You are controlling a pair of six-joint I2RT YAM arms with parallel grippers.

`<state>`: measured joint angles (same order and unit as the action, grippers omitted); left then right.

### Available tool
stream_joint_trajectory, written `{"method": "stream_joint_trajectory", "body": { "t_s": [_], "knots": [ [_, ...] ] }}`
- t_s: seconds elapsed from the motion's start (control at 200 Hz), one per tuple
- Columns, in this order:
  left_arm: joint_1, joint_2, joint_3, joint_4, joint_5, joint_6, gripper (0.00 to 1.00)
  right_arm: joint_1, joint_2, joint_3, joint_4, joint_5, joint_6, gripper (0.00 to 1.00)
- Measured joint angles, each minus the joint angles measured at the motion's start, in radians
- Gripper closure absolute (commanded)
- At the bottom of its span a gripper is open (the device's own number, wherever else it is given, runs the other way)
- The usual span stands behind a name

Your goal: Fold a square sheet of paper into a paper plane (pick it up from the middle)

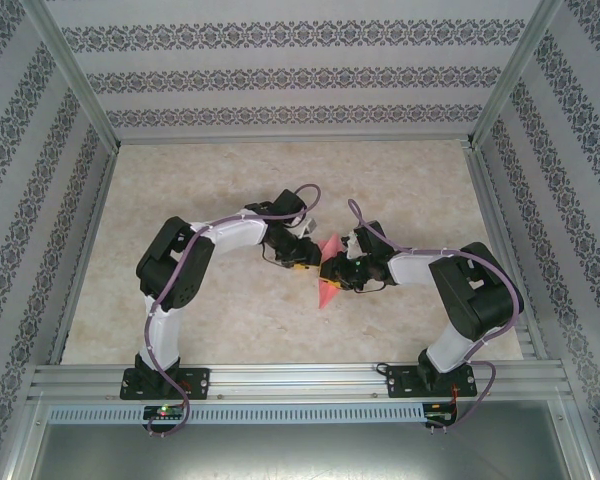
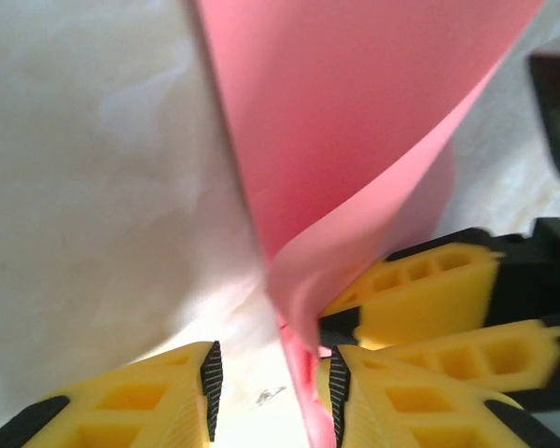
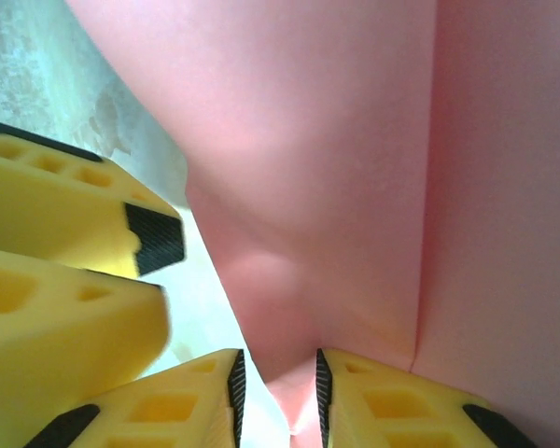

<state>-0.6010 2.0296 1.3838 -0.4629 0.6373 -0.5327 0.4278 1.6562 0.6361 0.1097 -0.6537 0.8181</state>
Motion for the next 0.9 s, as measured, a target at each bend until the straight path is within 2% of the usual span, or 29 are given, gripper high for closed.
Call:
{"method": "stream_joint_trajectory", "body": {
  "t_s": [0.195,0.465,0.899],
  "knots": [
    [0.001,0.0,0.05,0.042,0.043,-0.018,0.61,0.0,0.0,-0.009,0.005,0.002,-0.011,0.8],
    [0.0,0.035,0.05,0.04,0.047,-0.018,0.62,-0.001,0.0,-0.015,0.005,0.001,-0.014,0.85],
    [-0.013,0.039,0.055,-0.015,-0.008,0.008,0.61,-0.007,0.0,-0.019,0.013,-0.007,-0.013,0.82]
  ]
}}
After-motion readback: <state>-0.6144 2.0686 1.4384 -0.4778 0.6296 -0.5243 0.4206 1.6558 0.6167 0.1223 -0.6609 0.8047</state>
